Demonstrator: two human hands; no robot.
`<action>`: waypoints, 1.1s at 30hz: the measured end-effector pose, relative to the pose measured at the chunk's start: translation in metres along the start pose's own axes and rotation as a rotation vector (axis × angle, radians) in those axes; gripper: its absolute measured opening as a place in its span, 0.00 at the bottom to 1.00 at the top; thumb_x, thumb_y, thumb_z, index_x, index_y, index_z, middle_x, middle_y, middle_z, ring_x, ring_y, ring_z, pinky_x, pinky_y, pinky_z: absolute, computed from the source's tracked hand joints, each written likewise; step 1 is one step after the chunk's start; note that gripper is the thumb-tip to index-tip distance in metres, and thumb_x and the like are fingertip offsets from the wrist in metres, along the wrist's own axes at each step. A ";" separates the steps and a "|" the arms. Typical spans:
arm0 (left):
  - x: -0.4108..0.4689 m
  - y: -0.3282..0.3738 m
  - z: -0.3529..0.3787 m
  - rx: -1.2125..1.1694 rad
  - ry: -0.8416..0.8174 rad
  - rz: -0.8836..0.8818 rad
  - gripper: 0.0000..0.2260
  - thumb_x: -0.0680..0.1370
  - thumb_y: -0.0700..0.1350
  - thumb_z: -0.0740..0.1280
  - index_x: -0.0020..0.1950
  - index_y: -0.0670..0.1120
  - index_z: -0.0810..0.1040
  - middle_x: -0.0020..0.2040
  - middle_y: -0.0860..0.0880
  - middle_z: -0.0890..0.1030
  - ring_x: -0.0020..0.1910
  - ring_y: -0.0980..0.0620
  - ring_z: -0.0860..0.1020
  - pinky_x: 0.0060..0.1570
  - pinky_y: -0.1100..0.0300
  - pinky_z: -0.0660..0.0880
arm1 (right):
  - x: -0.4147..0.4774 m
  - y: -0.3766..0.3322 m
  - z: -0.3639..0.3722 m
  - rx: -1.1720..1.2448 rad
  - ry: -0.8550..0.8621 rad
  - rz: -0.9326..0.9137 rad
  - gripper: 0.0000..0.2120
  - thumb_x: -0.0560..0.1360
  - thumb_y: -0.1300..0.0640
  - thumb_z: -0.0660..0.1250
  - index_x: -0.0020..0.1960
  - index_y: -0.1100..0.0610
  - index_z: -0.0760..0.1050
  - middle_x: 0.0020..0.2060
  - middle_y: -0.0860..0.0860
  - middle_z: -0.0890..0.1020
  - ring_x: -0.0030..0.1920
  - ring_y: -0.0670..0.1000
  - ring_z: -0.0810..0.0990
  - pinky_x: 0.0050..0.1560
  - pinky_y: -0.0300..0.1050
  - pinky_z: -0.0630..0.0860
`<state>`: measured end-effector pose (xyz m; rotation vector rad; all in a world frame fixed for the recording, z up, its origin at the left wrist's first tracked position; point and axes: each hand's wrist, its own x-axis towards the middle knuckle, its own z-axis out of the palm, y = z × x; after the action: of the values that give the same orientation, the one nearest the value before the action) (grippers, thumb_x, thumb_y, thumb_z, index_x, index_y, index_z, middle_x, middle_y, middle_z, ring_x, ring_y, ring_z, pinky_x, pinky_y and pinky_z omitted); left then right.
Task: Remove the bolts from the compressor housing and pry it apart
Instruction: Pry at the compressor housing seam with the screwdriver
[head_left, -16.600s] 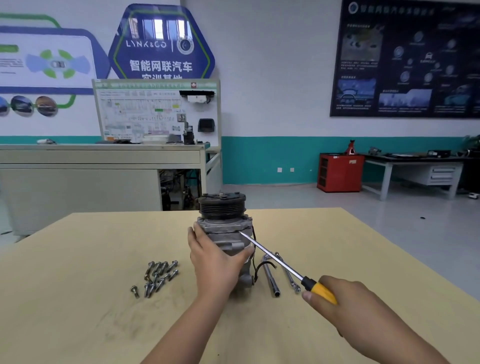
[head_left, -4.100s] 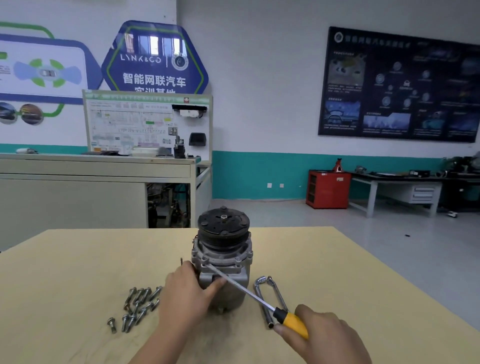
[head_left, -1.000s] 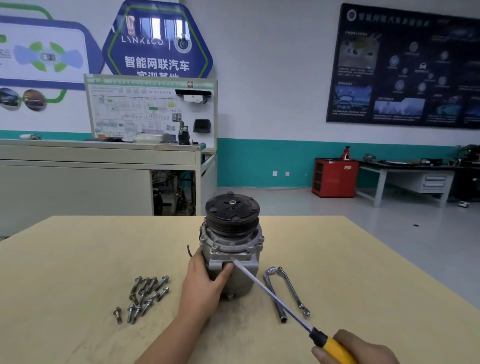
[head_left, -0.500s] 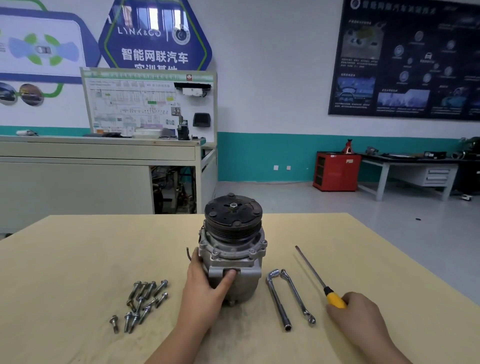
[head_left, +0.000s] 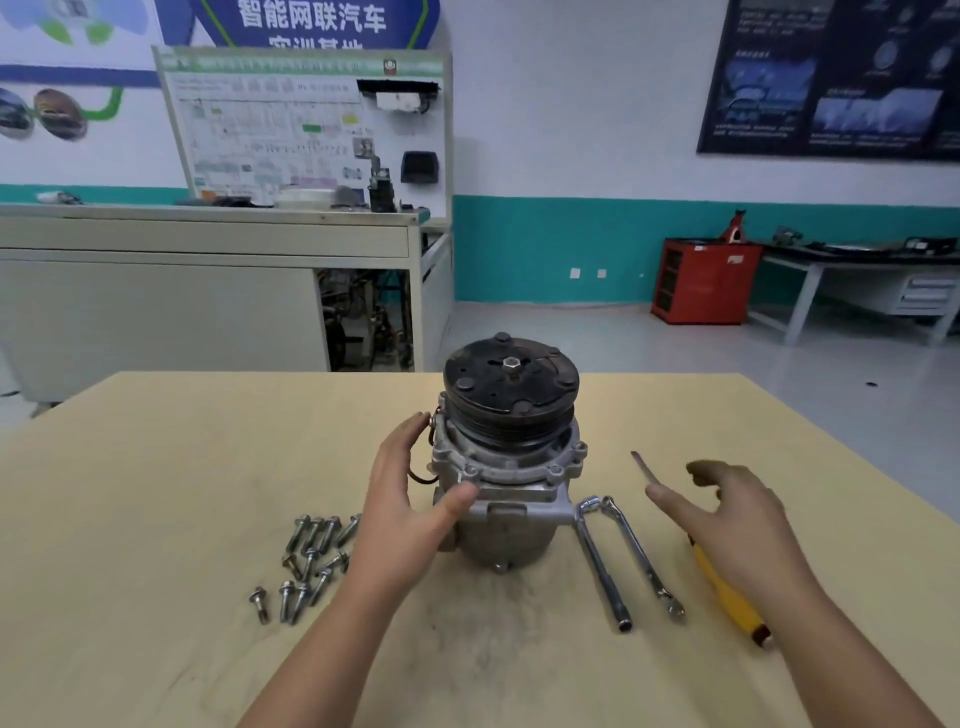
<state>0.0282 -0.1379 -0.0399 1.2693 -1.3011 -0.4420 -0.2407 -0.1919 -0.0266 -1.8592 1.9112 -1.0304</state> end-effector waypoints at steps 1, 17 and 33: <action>0.005 0.004 -0.003 -0.017 -0.025 -0.001 0.36 0.60 0.66 0.66 0.67 0.63 0.62 0.67 0.64 0.67 0.66 0.68 0.65 0.66 0.64 0.63 | 0.001 -0.015 -0.004 0.193 -0.029 -0.080 0.28 0.69 0.40 0.70 0.64 0.51 0.72 0.59 0.46 0.77 0.60 0.49 0.73 0.53 0.45 0.70; 0.063 0.040 -0.007 -0.192 -0.363 -0.038 0.32 0.53 0.53 0.78 0.56 0.54 0.76 0.50 0.62 0.83 0.51 0.63 0.80 0.46 0.69 0.74 | 0.026 -0.090 0.038 0.746 -0.458 -0.409 0.37 0.52 0.62 0.78 0.57 0.42 0.71 0.51 0.33 0.80 0.52 0.34 0.78 0.50 0.30 0.74; 0.077 0.062 -0.014 -0.212 -0.331 0.047 0.32 0.52 0.52 0.79 0.55 0.54 0.77 0.52 0.58 0.83 0.53 0.60 0.80 0.48 0.70 0.74 | 0.034 -0.104 0.030 0.847 -0.373 -0.444 0.40 0.44 0.53 0.79 0.56 0.40 0.75 0.52 0.42 0.82 0.55 0.44 0.80 0.49 0.39 0.78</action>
<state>0.0402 -0.1759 0.0518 1.0136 -1.5118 -0.7596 -0.1478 -0.2242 0.0297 -1.7698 0.6756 -1.2347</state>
